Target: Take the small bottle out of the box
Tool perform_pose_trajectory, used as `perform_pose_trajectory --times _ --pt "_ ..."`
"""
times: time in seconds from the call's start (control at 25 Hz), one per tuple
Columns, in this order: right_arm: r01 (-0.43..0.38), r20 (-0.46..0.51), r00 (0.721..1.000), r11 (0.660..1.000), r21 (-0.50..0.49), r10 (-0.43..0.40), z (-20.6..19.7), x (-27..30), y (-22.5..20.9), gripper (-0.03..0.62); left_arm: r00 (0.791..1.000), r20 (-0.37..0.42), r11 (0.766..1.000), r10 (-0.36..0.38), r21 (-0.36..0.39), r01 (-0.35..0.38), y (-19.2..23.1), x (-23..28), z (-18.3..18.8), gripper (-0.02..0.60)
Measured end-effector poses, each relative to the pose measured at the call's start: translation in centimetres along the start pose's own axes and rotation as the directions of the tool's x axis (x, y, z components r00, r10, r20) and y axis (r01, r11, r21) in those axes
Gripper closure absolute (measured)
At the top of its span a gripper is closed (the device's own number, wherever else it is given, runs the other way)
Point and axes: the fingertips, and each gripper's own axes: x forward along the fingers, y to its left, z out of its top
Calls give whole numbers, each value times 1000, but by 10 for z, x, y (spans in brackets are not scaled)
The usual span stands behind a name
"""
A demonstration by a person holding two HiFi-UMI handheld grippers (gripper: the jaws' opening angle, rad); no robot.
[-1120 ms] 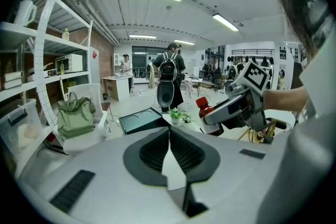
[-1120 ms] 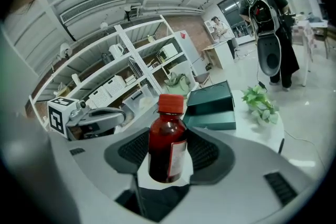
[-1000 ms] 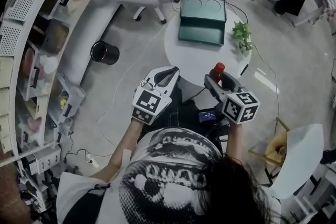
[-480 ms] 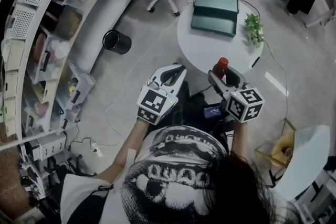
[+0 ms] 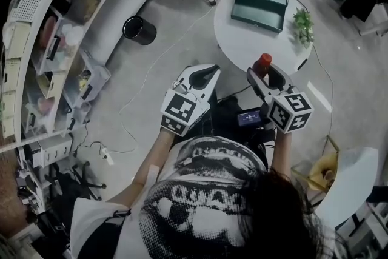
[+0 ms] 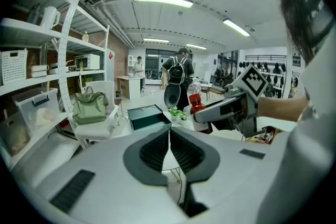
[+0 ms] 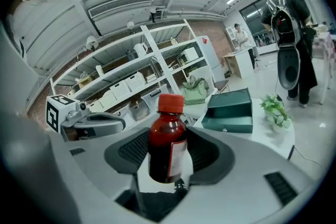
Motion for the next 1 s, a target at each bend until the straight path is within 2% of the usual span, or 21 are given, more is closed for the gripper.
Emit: perform_pose_trajectory --times 0.36,1.0 --pt "-11 -11 1000 1000 -4 11 0 2 6 365 1000 19 1000 20 -21 -20 1 -10 -4 568" --pt "8 -27 1000 1000 3 -8 -7 -4 1 365 1000 29 1000 9 -27 -9 -6 -8 -6 568"
